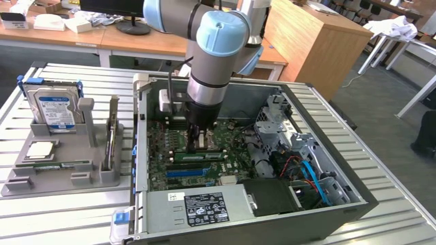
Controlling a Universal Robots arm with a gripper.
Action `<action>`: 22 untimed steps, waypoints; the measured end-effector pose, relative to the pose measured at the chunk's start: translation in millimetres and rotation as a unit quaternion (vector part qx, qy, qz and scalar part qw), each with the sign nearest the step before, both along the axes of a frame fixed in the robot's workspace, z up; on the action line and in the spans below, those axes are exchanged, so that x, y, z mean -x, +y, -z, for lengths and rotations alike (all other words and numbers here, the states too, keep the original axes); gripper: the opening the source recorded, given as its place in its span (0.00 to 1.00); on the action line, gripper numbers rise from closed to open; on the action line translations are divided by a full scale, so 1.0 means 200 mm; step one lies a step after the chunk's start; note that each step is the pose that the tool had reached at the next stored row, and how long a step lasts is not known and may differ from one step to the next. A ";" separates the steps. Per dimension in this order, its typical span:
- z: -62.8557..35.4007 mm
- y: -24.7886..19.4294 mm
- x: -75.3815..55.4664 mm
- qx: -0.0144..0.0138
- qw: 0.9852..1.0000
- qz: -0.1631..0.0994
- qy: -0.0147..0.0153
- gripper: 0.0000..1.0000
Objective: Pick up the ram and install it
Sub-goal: 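Press down the ram until it locks into place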
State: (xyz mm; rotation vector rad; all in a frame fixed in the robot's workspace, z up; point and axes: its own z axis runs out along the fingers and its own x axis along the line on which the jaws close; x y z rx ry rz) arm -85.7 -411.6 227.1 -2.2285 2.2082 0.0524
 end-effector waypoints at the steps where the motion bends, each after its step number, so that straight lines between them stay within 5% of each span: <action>1: 0.002 0.000 0.00 0.000 1.000 0.000 0.000 0.10; 22: 0.018 0.000 0.00 0.000 1.000 0.000 0.000 0.10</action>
